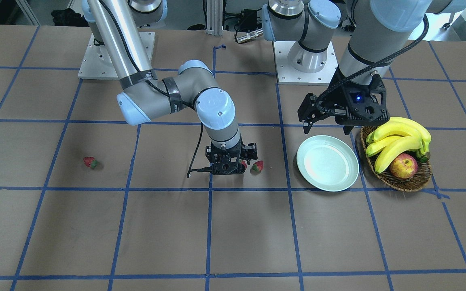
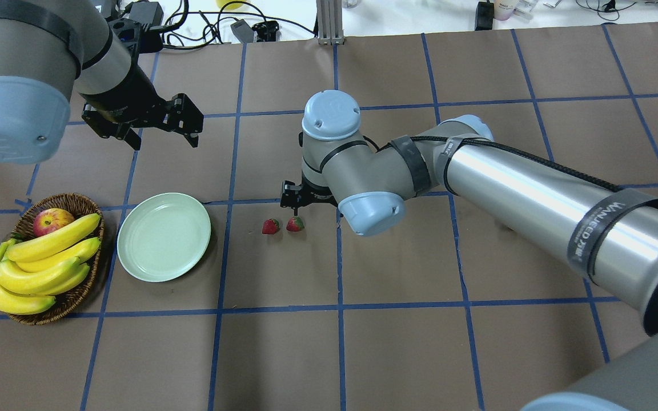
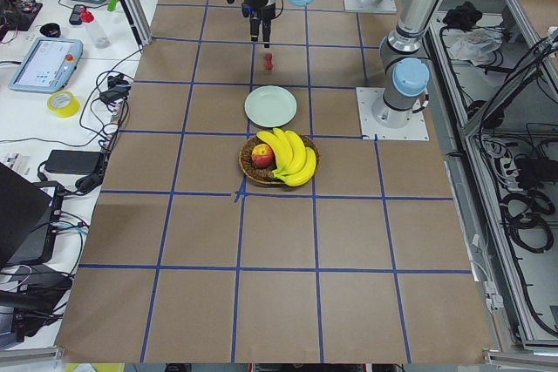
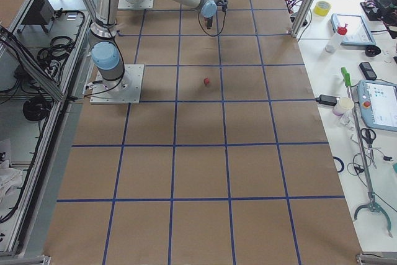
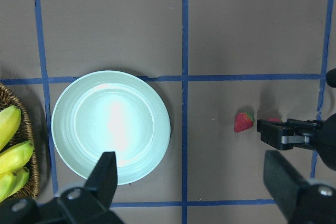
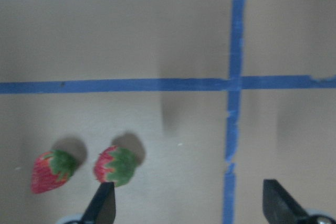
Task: Collect all strawberries into plate
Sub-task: 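Carry the strawberry and release it next to the first strawberry, then grasp the third strawberry with the right gripper while the left grasps a gathered one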
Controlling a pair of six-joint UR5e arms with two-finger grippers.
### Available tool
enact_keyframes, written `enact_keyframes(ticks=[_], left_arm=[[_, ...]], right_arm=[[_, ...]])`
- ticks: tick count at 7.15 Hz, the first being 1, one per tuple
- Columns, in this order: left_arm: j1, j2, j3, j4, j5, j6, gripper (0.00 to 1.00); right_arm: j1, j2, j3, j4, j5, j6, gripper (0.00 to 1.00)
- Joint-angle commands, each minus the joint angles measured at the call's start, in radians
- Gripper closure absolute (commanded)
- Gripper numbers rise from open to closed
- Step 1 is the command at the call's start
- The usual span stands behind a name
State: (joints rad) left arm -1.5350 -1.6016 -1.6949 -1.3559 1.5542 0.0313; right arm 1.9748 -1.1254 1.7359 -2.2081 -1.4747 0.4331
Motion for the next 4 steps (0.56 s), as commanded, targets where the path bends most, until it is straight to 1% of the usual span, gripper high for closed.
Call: enact_keyframes(ticks=[1, 2, 3, 4], left_arm=[[0.000, -0.020, -0.098, 0.115, -0.041, 0.002, 0.00], [-0.008, -0.033, -0.176, 0.206, -0.084, 0.002, 0.00], [-0.042, -0.061, -0.231, 0.325, -0.092, 0.001, 0.00], [-0.080, -0.092, -0.262, 0.355, -0.085, 0.001, 0.00]], right_arm=[[-0.132, -0.066, 0.028, 0.102, -0.087, -0.101, 0.00], [-0.193, -0.101, 0.068, 0.102, -0.088, -0.155, 0.00], [-0.259, -0.119, 0.103, 0.100, -0.088, -0.237, 0.00], [-0.334, -0.129, 0.116, 0.102, -0.088, -0.345, 0.01]])
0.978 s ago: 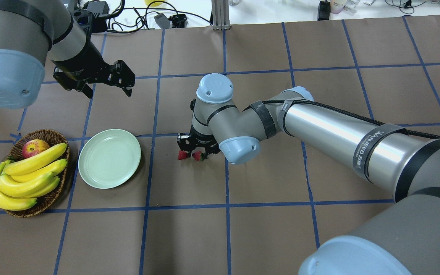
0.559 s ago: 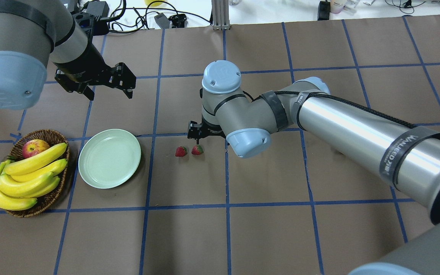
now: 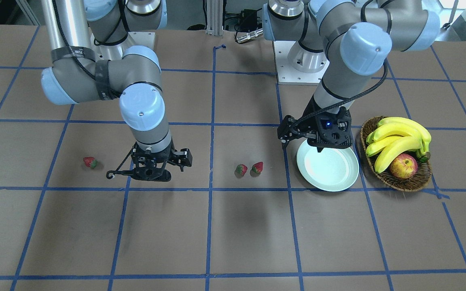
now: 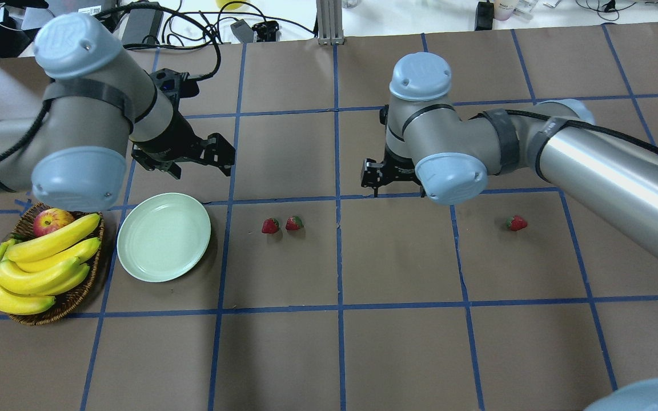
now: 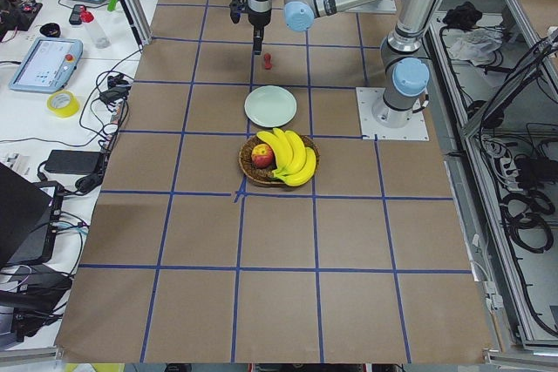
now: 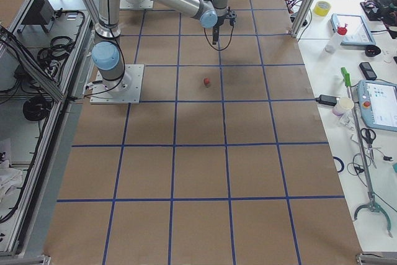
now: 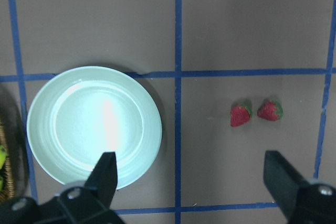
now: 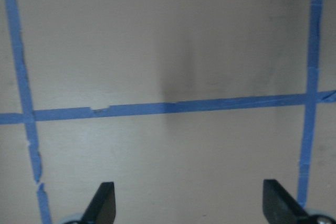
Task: Collect all strawberries into plate
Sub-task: 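Grasp the third strawberry with the right gripper while the left grasps a gathered one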
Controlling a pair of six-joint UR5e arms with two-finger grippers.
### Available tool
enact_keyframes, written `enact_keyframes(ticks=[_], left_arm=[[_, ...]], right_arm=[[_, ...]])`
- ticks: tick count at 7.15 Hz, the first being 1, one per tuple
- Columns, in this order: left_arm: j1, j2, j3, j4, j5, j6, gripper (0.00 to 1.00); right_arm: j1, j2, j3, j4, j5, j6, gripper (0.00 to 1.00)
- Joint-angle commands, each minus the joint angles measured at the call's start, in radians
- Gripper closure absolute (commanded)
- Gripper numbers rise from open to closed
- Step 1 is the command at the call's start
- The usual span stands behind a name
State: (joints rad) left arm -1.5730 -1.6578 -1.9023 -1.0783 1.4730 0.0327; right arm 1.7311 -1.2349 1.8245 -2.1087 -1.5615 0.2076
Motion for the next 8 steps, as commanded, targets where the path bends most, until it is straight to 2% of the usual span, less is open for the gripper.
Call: enact_keyframes(ticks=[1, 4, 6, 8], left_arm=[[-0.059, -0.074, -0.078, 0.118, -0.002, -0.001, 0.00], [-0.099, -0.178, -0.112, 0.248, -0.010, 0.004, 0.00], [-0.113, -0.224, -0.113, 0.265, -0.008, 0.007, 0.00], [-0.125, -0.260, -0.119, 0.267, -0.003, 0.009, 0.00]], right_arm=[[-0.164, -0.021, 0.062, 0.003, -0.002, -0.190, 0.04], [-0.365, -0.035, 0.131, -0.004, -0.002, -0.460, 0.07], [-0.401, -0.034, 0.140, -0.010, -0.002, -0.516, 0.09], [-0.401, -0.028, 0.232, -0.057, -0.037, -0.518, 0.18]])
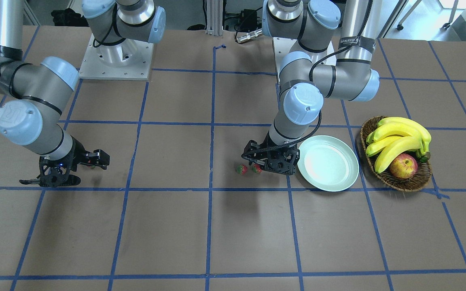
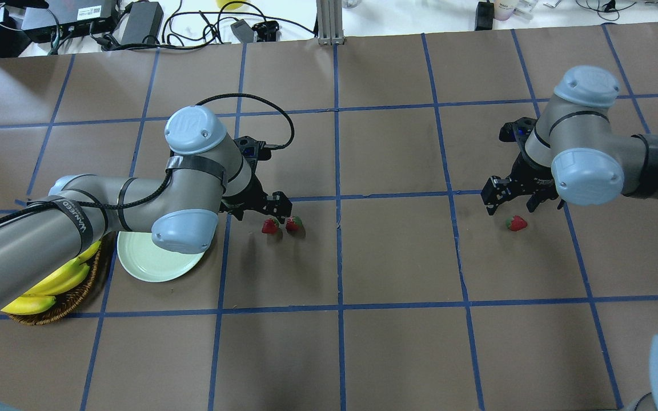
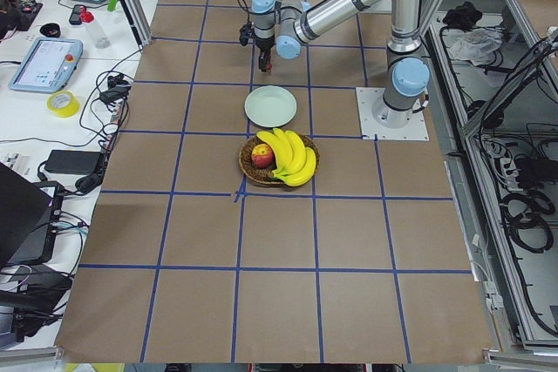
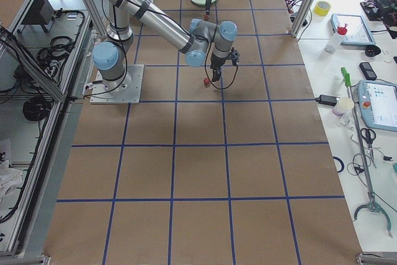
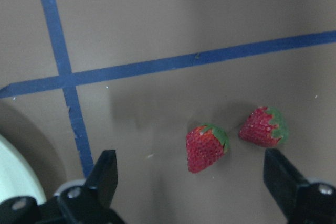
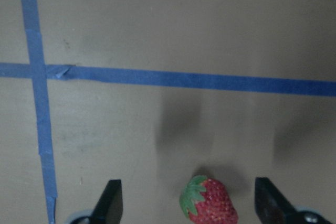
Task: Collect all strawberries into plate
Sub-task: 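Grasp the third strawberry with the right gripper while the left grasps a gathered one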
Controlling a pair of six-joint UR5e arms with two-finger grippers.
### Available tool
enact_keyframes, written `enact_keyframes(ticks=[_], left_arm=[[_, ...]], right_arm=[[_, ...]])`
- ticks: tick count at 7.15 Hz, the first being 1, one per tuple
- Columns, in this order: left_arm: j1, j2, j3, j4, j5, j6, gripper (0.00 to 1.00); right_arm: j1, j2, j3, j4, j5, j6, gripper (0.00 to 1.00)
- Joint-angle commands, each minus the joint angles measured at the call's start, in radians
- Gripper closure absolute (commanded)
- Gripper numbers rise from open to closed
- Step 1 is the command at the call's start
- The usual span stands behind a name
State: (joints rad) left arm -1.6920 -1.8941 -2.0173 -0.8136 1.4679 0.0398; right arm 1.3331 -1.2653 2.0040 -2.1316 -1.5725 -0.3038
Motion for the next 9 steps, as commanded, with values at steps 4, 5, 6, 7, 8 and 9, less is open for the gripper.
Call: enact_keyframes(ticks=[4, 5, 6, 7, 8, 9], left_arm=[[-0.008, -0.046, -0.008, -0.009, -0.035, -0.075, 0.42], [-0.008, -0.045, -0.004, -0.009, -0.032, -0.071, 0.47], [-0.008, -0.045, -0.004, -0.009, -0.024, -0.066, 0.51], [-0.008, -0.045, -0.003, -0.009, -0.026, -0.066, 0.69], [-0.008, -0.043, -0.001, -0.009, -0.026, -0.064, 0.82], [-0.008, -0.031, 0.000, -0.009, -0.024, -0.061, 1.00]], right_arm=[[-0.003, 0.000, 0.044, -0.033, -0.046, 0.002, 1.00], [-0.003, -0.003, 0.029, -0.031, -0.043, 0.008, 1.00], [0.015, -0.006, 0.009, -0.027, -0.032, 0.040, 1.00], [0.073, -0.008, -0.008, -0.001, -0.006, 0.098, 1.00], [0.168, -0.003, -0.022, -0.007, 0.014, 0.154, 1.00], [0.254, 0.004, -0.042, -0.010, 0.023, 0.286, 1.00]])
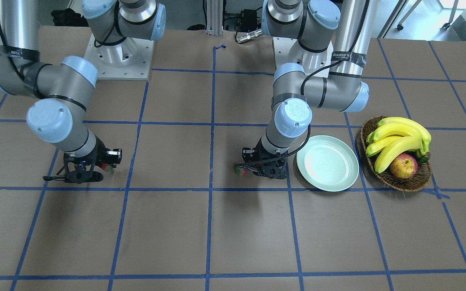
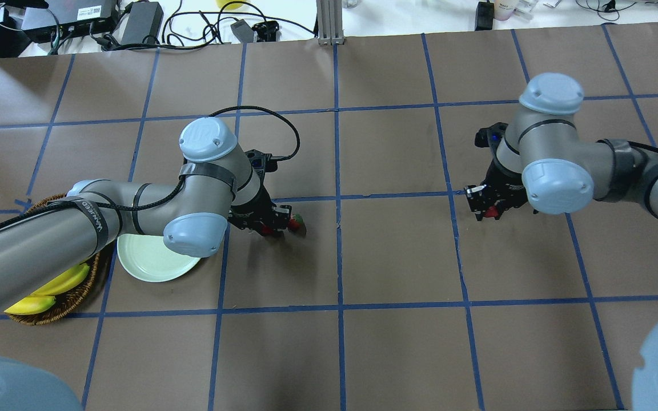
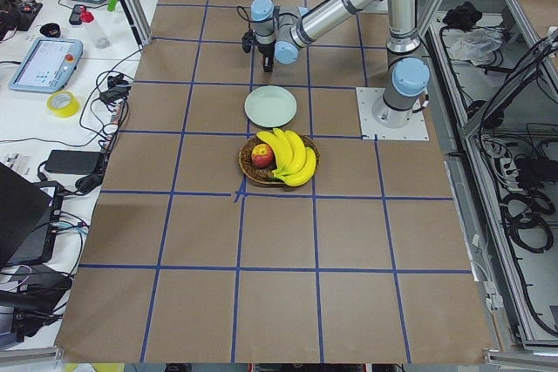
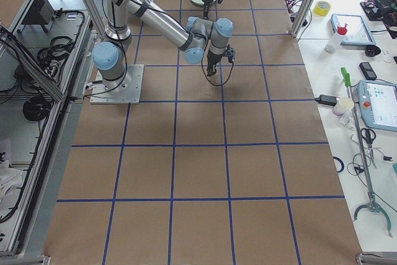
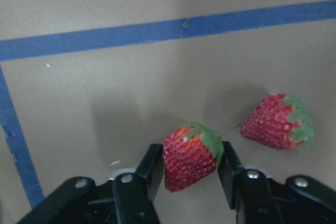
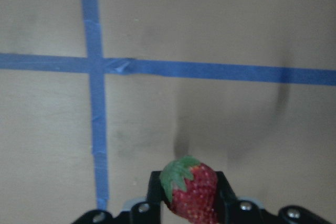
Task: Collect all strawberries into plate
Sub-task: 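Place strawberry on plate with left gripper while right drops its strawberry nearby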
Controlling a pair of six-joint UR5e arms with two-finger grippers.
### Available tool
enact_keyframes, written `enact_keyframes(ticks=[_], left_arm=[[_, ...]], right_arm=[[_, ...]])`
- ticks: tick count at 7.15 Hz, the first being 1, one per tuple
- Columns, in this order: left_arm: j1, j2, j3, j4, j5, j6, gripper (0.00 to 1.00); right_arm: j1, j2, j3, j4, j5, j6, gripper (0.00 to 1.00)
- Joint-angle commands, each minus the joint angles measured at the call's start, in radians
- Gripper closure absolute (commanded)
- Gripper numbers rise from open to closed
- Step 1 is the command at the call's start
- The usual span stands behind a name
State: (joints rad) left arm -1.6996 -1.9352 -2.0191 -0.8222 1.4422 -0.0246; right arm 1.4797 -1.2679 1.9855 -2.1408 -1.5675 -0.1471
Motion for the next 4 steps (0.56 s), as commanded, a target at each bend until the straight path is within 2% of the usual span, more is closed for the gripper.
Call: enact_keyframes(ticks=[1, 2, 3, 4], left_arm=[[0.006, 0.031, 0.023, -0.005, 0.006, 0.005, 1.00], [0.035, 0.048, 0.080, -0.073, 0.007, 0.015, 1.00], [0.085, 0.076, 0.141, -0.194, 0.023, 0.026, 1.00], [0.136, 0.102, 0.157, -0.248, 0.100, 0.067, 1.00]], right_arm=[[0.176, 0.019, -0.034, -0.008, 0.105, 0.240, 1.00], [0.238, 0.036, -0.033, -0.019, 0.183, 0.355, 1.00], [0.316, 0.041, -0.034, -0.051, 0.214, 0.460, 1.00], [0.371, 0.065, -0.034, -0.120, 0.274, 0.522, 0.99]])
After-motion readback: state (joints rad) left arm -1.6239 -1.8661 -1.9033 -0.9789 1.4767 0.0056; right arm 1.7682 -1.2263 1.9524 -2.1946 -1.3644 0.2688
